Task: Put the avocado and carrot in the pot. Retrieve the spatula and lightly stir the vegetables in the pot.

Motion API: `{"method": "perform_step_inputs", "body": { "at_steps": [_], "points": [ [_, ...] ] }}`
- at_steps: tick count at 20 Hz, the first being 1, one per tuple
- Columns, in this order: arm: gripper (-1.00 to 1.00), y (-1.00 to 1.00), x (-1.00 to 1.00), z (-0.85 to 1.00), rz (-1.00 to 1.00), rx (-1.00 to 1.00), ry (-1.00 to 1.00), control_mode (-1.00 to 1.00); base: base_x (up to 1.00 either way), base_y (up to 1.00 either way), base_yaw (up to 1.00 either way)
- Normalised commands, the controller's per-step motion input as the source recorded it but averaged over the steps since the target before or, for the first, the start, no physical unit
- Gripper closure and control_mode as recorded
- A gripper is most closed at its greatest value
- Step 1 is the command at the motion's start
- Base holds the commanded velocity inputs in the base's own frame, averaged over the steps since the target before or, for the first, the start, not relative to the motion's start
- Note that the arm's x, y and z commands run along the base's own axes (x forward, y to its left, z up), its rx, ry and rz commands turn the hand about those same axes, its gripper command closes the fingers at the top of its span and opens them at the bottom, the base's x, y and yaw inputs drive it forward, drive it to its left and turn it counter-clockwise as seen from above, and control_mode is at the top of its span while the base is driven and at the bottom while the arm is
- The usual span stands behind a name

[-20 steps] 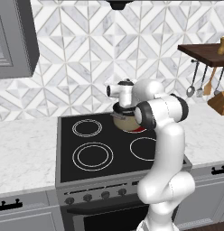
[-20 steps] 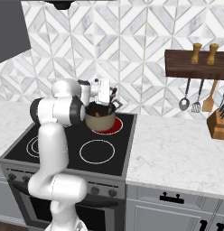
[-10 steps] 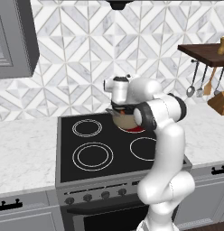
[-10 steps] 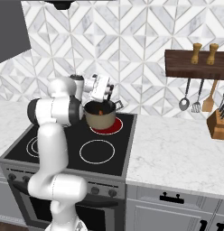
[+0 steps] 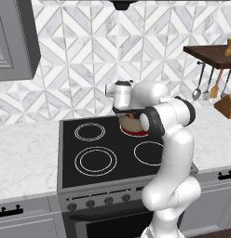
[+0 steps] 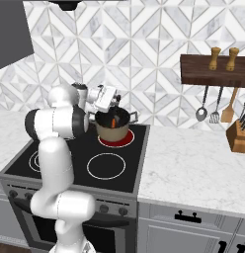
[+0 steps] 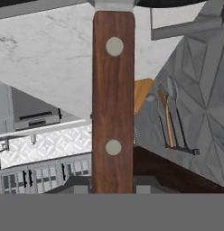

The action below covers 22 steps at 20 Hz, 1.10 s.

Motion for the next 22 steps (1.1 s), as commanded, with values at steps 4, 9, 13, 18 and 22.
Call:
{"method": "perform_step_inputs", "body": {
  "at_steps": [4, 9, 13, 18, 22],
  "points": [
    [1.0, 0.0, -0.16, -0.02, 0.0, -0.03, 0.02, -1.0, 0.0, 0.0, 0.0],
    [1.0, 0.0, -0.12, 0.58, 0.0, 0.0, 0.05, -1.0, 0.0, 0.0, 0.0],
    [1.0, 0.07, 0.02, 0.41, 0.0, 0.01, 0.12, -1.0, 0.0, 0.0, 0.0],
    [1.0, 0.14, 0.29, -0.38, 0.04, 0.0, 0.02, -1.0, 0.0, 0.0, 0.0],
    [1.0, 0.23, 0.48, -0.69, 0.0, 0.0, 0.02, -1.0, 0.0, 0.0, 0.0]
  ]
}}
